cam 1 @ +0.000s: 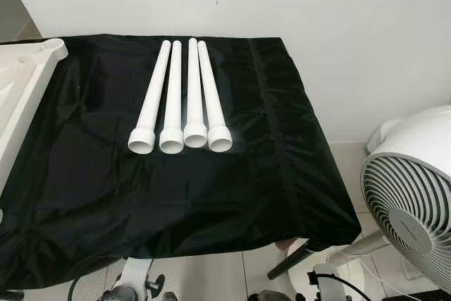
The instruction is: Building children table
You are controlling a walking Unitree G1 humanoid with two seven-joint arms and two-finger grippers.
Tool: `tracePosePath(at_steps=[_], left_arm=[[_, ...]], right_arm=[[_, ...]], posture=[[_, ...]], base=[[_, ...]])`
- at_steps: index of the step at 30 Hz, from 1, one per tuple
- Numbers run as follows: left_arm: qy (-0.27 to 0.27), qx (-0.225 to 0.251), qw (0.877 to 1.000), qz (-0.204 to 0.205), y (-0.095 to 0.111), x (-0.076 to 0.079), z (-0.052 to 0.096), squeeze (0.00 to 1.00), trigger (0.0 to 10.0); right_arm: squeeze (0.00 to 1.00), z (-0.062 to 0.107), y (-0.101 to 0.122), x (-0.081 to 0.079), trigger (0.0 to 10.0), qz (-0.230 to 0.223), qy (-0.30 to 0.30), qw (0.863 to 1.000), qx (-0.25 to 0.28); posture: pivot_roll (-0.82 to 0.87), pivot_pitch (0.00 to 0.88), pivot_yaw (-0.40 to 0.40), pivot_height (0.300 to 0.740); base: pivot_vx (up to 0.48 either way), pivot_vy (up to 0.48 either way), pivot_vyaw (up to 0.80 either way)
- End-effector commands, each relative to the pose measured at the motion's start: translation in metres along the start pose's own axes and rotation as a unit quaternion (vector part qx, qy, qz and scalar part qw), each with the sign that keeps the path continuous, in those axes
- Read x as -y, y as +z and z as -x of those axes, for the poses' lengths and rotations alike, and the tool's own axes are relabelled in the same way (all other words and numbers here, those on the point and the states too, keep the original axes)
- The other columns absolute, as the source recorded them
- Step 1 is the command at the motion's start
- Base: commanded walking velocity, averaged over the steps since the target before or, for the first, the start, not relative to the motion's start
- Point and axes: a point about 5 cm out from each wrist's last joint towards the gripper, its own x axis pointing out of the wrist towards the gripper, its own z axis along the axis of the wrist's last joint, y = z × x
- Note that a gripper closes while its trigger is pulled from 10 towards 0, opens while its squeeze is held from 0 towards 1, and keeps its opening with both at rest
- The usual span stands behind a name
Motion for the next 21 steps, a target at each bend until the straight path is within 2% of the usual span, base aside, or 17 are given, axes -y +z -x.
tracePosePath(at_steps=[1,6,12,14,17,20,21], left_arm=[[0.033,-0.011,0.999,-0.003,-0.007,-0.004,0.002,0.00,10.0],[0.043,-0.007,0.999,0.020,-0.002,-0.001,0.000,0.00,10.0],[0.043,0.001,0.999,0.014,0.003,0.004,-0.003,0.00,10.0],[0.043,0.002,0.999,0.008,0.002,0.006,-0.003,0.00,10.0],[0.044,0.000,0.999,0.008,0.002,0.006,-0.002,0.00,10.0],[0.030,-0.009,0.999,0.029,-0.001,0.007,-0.002,0.00,10.0],[0.032,-0.011,0.999,0.032,-0.001,0.006,-0.002,0.00,10.0]], right_arm=[[0.00,0.004,-0.014,-0.003,10.0,0.000,0.010,1.000,-0.024],[0.00,0.006,-0.017,0.000,10.0,0.007,0.017,0.999,-0.026],[0.00,0.007,-0.017,0.004,10.0,0.016,0.026,0.999,-0.027],[0.00,0.005,-0.009,0.009,10.0,0.018,0.027,0.999,-0.018],[0.00,0.004,-0.005,0.010,10.0,0.020,0.025,0.999,-0.016],[0.00,-0.008,0.022,-0.007,10.0,0.024,0.032,0.999,0.009],[0.00,-0.009,0.024,-0.010,10.0,0.025,0.033,0.999,0.011]], posture=[[-0.02,0.055,0.012,0.740],[0.02,0.043,-0.022,0.740],[0.06,0.037,-0.050,0.740],[0.08,0.007,-0.079,0.740],[0.08,0.007,-0.079,0.740],[0.06,0.000,-0.058,0.740],[0.04,0.000,-0.036,0.740]], base=[[0.000,0.000,0.00],[0.000,0.000,0.00],[0.000,0.000,0.00],[0.000,0.000,0.00],[0.000,0.000,0.00],[0.000,0.000,0.00],[0.000,0.000,0.00]])
